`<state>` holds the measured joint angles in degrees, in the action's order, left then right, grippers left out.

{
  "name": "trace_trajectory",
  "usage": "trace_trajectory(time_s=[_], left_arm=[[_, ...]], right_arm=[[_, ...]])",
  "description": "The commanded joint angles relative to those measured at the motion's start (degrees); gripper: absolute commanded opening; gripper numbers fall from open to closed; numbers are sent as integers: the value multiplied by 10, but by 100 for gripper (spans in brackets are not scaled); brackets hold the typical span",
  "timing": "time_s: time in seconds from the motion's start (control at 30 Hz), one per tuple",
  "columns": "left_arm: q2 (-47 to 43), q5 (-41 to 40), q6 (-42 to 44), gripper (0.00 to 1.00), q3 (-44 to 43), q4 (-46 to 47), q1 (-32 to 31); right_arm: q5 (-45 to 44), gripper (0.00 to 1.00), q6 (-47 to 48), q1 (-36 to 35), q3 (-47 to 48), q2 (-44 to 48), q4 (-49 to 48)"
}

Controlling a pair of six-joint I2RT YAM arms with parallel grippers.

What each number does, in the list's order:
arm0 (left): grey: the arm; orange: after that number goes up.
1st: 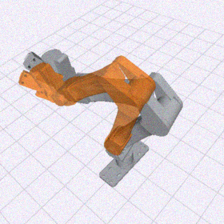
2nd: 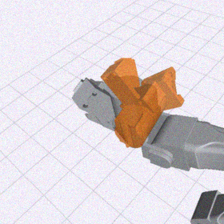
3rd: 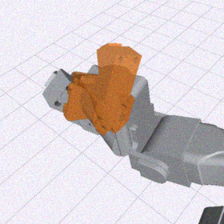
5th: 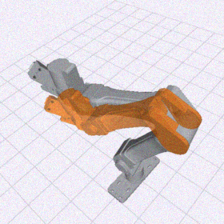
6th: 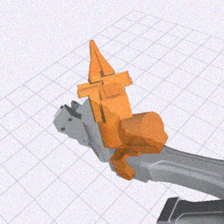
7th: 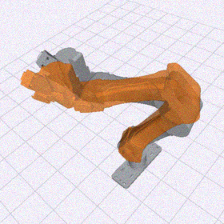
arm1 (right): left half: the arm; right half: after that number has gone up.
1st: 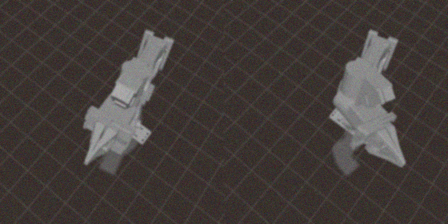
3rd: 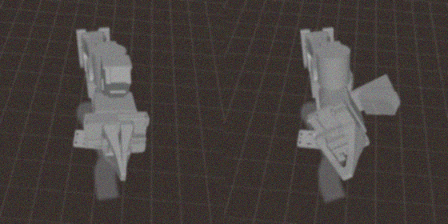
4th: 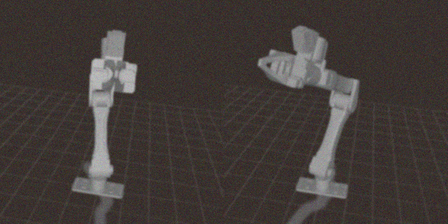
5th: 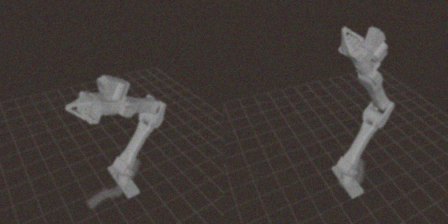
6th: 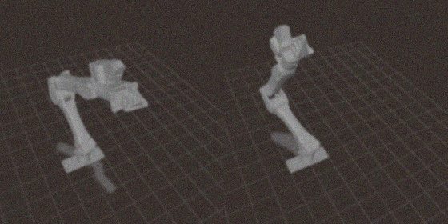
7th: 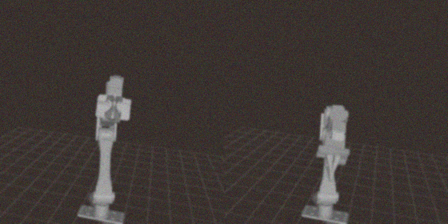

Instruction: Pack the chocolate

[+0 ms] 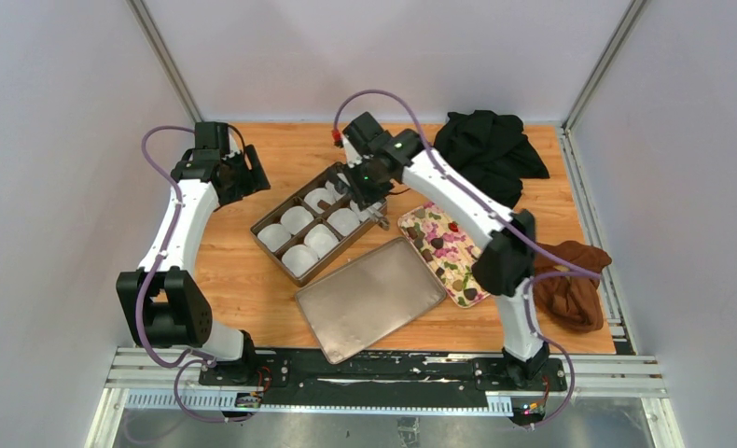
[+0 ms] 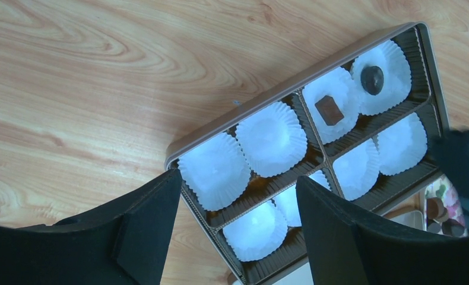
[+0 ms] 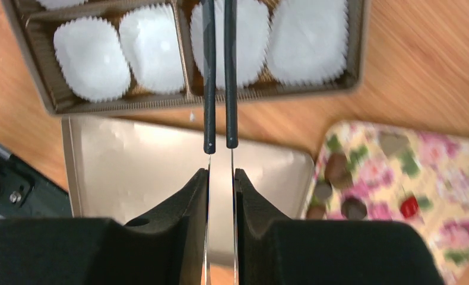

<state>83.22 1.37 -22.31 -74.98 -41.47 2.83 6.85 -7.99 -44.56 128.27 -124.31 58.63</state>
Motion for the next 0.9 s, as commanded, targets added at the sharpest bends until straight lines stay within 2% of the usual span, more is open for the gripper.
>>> trace_trajectory(time_s=[0.0,0.23,0.4,0.63,0.87], left_arm=[[-9,37,11,76,2,1,3],[-1,93,32,76,-9,4,1],[6,107,34,76,-20,4,-2],[17,101,38,76,-26,4,-12],[20,95,38,76,-21,4,-12]], right_arm=[[-62,14,-13,26,-123,162,11],[-105,16,-63,111,-379,350,35],[-105,20,-90,135,-517,421,71],[-89,28,-76,137,-549,424,111],[-29,35,-60,137,-543,404,90]])
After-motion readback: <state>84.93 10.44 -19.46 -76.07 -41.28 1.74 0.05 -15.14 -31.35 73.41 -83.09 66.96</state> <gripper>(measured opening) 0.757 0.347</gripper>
